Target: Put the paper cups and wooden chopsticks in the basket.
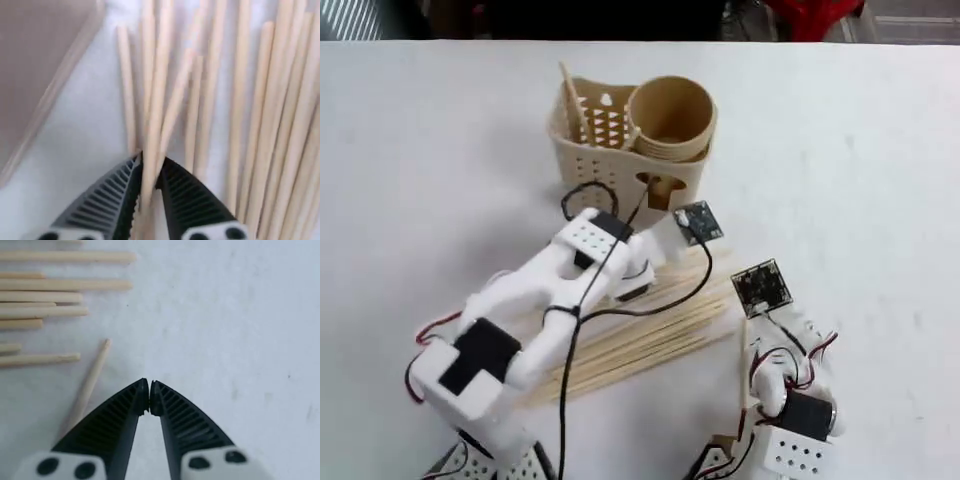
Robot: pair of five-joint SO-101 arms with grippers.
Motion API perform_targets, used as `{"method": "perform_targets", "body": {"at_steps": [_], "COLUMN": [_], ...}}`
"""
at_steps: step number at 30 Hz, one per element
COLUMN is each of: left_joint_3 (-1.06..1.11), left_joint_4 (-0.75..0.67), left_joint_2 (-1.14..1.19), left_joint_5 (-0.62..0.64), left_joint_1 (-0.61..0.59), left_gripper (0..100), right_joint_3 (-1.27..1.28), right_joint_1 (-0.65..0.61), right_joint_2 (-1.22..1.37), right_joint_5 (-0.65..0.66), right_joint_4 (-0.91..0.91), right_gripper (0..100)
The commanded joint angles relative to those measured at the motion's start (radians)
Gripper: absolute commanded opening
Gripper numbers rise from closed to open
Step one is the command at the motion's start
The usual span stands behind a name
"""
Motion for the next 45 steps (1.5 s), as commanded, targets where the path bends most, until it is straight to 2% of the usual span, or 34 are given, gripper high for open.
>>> {"method": "perform_targets", "body": {"at_steps": [1, 7, 12, 16, 21, 35, 38, 41, 45], "left_joint_3": [-0.041, -0.041, -0.025, 0.011, 0.063, 0.04, 0.087, 0.12, 0.106], "left_joint_4": [0.064, 0.158, 0.164, 0.135, 0.068, 0.049, -0.009, -0.046, -0.037], "left_joint_2": [-0.124, -0.226, -0.231, -0.232, -0.232, -0.231, -0.231, -0.234, -0.242], "left_joint_5": [0.0, 0.046, 0.074, 0.089, 0.087, 0.083, 0.083, 0.083, 0.084], "left_joint_1": [0.015, 0.015, 0.015, 0.012, 0.013, 0.007, 0.013, 0.012, 0.015], "left_gripper": [2, 2, 4, 10, 9, 9, 9, 1, 2], "right_joint_3": [0.02, 0.02, 0.02, 0.02, 0.02, 0.02, 0.02, 0.02, 0.02], "right_joint_1": [-0.01, -0.01, -0.01, -0.008, -0.007, -0.007, -0.005, -0.007, -0.008], "right_joint_2": [-0.007, -0.007, -0.007, -0.005, -0.005, -0.005, -0.005, -0.005, -0.005], "right_joint_5": [0.009, 0.009, 0.009, 0.009, 0.009, 0.009, 0.009, 0.009, 0.011], "right_joint_4": [-0.012, -0.012, -0.012, -0.012, -0.012, -0.012, -0.012, -0.012, -0.012], "right_gripper": [1.8, 1.8, 1.8, 1.8, 1.8, 1.8, 1.8, 1.8, 1.8]}}
